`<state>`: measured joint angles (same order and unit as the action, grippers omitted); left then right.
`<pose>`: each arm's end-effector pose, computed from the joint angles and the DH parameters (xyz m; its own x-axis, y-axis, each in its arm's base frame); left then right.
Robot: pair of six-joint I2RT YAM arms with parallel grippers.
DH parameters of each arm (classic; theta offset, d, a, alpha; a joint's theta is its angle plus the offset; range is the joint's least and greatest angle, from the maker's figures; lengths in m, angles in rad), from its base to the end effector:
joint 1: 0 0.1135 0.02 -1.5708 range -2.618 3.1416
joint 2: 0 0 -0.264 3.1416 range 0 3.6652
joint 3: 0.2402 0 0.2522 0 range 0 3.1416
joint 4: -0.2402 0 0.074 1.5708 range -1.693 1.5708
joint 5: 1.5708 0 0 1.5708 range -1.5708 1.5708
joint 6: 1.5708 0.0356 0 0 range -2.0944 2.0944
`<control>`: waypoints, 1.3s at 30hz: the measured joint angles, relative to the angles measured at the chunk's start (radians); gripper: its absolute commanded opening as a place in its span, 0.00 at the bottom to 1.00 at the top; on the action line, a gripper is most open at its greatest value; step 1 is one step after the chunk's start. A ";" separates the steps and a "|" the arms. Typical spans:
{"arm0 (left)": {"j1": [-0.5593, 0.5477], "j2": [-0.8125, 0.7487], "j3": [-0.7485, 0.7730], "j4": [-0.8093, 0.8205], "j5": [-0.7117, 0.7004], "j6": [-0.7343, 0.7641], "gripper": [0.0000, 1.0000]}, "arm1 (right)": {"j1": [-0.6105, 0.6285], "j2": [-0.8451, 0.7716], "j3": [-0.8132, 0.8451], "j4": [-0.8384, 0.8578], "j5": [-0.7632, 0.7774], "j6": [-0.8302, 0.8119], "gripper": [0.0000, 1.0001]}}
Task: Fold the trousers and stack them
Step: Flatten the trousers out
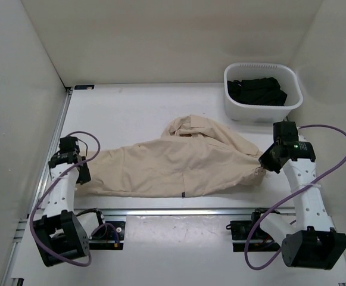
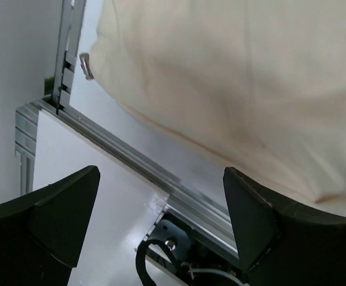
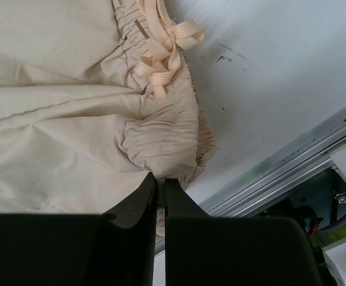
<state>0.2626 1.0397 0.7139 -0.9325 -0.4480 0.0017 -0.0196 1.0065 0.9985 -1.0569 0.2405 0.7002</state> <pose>0.1603 0.0591 0.2186 -0.9196 -0.2456 -0.3067 -0.3610 0.8363 0.4127 0.1767 -0.0119 0.2996 -0.5822 0.6374 -0.5048 0.6664 0.7298 0.1529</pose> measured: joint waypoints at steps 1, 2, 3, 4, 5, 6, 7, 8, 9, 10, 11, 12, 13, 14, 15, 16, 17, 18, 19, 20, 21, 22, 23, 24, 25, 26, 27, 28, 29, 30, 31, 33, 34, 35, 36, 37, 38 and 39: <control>0.002 0.015 0.005 0.014 -0.006 0.002 0.96 | 0.000 0.003 0.000 0.000 0.004 -0.003 0.00; 0.005 0.032 0.002 0.033 -0.019 0.002 0.96 | 0.000 0.008 0.003 0.000 0.008 -0.008 0.00; 0.015 0.058 -0.006 0.048 -0.034 0.001 0.96 | -0.001 0.019 0.010 -0.002 0.014 -0.019 0.00; 0.026 0.082 -0.014 0.058 -0.043 0.001 0.96 | -0.003 0.028 0.016 -0.002 0.019 -0.025 0.00; 0.045 0.107 -0.014 0.059 -0.038 0.002 0.96 | -0.004 0.038 0.026 -0.006 0.024 -0.029 0.00; 0.077 0.143 0.000 0.053 -0.018 0.002 0.95 | -0.007 0.049 0.040 -0.010 0.030 -0.036 0.00; 0.122 0.184 0.026 0.052 0.000 0.003 0.95 | -0.011 0.058 0.052 -0.011 0.036 -0.042 0.00; 0.177 0.228 0.064 0.056 0.027 0.003 0.95 | -0.013 0.062 0.060 -0.011 0.042 -0.048 0.00; 0.229 0.264 0.095 0.070 0.047 0.002 0.95 | -0.015 0.063 0.066 -0.011 0.047 -0.053 0.00; 0.286 0.303 0.129 0.096 0.064 0.002 0.95 | -0.017 0.063 0.070 -0.011 0.050 -0.056 0.00; 0.336 0.337 0.154 0.119 0.079 0.002 0.95 | -0.019 0.063 0.072 -0.012 0.053 -0.058 0.00; 0.377 0.373 0.172 0.148 0.089 0.000 0.94 | -0.022 0.064 0.072 -0.015 0.055 -0.060 0.00; 0.413 0.409 0.176 0.175 0.090 -0.001 0.94 | -0.025 0.066 0.072 -0.020 0.059 -0.061 0.00; 0.427 0.432 0.175 0.189 0.093 -0.001 0.93 | -0.031 0.067 0.072 -0.024 0.061 -0.061 0.00; 0.436 0.461 0.159 0.214 0.093 -0.001 0.91 | -0.038 0.066 0.071 -0.029 0.063 -0.061 0.00; 0.438 0.483 0.137 0.232 0.093 -0.001 0.89 | -0.048 0.062 0.071 -0.034 0.064 -0.060 0.00; 0.438 0.499 0.119 0.235 0.090 -0.003 0.88 | -0.059 0.055 0.071 -0.041 0.064 -0.060 0.00; 0.435 0.492 0.114 0.252 0.087 0.001 0.86 | -0.071 0.040 0.071 -0.050 0.064 -0.059 0.00; 0.433 0.484 0.102 0.266 0.084 0.002 0.86 | -0.080 0.023 0.071 -0.060 0.065 -0.054 0.05; 0.432 0.473 0.092 0.275 0.084 0.002 0.86 | -0.087 0.000 0.070 -0.073 0.069 -0.049 0.26; 0.431 0.461 0.080 0.285 0.084 0.001 0.87 | -0.093 -0.028 0.063 -0.083 0.075 -0.038 0.81; 0.431 0.448 0.069 0.296 0.084 0.000 0.89 | -0.097 -0.054 0.053 -0.095 0.085 -0.029 0.89; 0.431 0.438 0.064 0.299 0.083 0.000 0.90 | -0.099 -0.074 0.042 -0.108 0.094 -0.031 0.97; 0.432 0.431 0.062 0.297 0.084 0.000 0.90 | -0.102 -0.089 0.032 -0.125 0.100 -0.034 0.97; 0.431 0.422 0.062 0.286 0.089 0.000 0.92 | -0.105 -0.095 0.032 -0.137 0.096 -0.047 0.99; 0.429 0.413 0.067 0.269 0.093 0.001 0.92 | -0.104 -0.096 0.034 -0.135 0.084 -0.063 0.99; 0.427 0.404 0.082 0.246 0.096 0.000 0.94 | -0.102 -0.090 0.042 -0.130 0.063 -0.084 0.99; 0.423 0.396 0.110 0.218 0.101 0.001 0.94 | -0.094 -0.067 0.066 -0.124 0.028 -0.111 0.99; 0.418 0.389 0.145 0.199 0.103 0.000 0.95 | -0.074 -0.040 0.100 -0.110 -0.002 -0.137 0.99; 0.409 0.383 0.194 0.180 0.109 0.000 0.95 | -0.030 0.006 0.150 -0.088 -0.027 -0.164 0.99; 0.402 0.381 0.245 0.163 0.120 0.000 0.95 | 0.033 0.053 0.207 -0.066 -0.040 -0.187 0.99; 0.393 0.378 0.343 0.146 0.142 0.000 0.95 | 0.187 0.183 0.340 -0.020 -0.031 -0.238 0.99; 0.388 0.376 0.385 0.143 0.154 0.000 0.95 | 0.257 0.255 0.415 0.000 -0.028 -0.264 0.99; 0.385 0.375 0.416 0.140 0.164 0.000 0.95 | 0.332 0.352 0.512 0.011 -0.018 -0.293 0.99; 0.380 0.374 0.437 0.132 0.175 0.000 0.95 | 0.383 0.455 0.611 0.013 -0.011 -0.315 0.99; 0.372 0.375 0.444 0.121 0.181 -0.001 0.95 | 0.447 0.605 0.764 0.037 0.003 -0.342 0.99; 0.367 0.377 0.444 0.105 0.185 -0.001 0.95 | 0.478 0.698 0.854 0.038 0.011 -0.355 0.99; 0.361 0.380 0.443 0.087 0.190 -0.001 0.95 | 0.502 0.777 0.940 0.031 0.024 -0.366 0.99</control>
<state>0.6239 1.4200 1.1564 -0.8455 -0.2577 0.0010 0.4824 1.7840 1.9381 -1.0256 0.2646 0.3344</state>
